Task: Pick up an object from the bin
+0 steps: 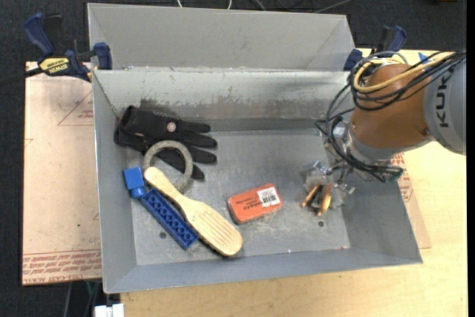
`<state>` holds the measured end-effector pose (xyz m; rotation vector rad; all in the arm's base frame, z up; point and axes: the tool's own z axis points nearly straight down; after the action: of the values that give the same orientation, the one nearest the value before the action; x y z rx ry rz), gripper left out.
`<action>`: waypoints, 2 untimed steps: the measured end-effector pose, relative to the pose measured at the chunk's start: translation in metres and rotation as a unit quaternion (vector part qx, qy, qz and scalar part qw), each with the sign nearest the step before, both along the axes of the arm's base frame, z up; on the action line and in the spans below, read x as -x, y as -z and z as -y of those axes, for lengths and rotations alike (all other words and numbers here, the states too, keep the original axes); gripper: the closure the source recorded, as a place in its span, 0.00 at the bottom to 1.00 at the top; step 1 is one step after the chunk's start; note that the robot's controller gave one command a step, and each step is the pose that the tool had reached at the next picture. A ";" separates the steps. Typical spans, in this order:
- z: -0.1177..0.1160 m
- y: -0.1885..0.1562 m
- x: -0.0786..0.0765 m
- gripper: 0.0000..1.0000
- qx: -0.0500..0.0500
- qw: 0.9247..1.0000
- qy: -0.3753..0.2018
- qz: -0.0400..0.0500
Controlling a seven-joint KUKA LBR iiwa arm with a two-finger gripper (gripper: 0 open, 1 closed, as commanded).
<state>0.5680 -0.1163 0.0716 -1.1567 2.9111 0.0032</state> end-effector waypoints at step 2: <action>0.000 -0.002 0.000 1.00 0.000 1.000 0.000 0.000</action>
Offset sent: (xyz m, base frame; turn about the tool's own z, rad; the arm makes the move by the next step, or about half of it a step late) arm 0.0000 0.0001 0.0040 -0.0004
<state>0.5680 -0.1158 0.0735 -1.1572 2.9112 0.0038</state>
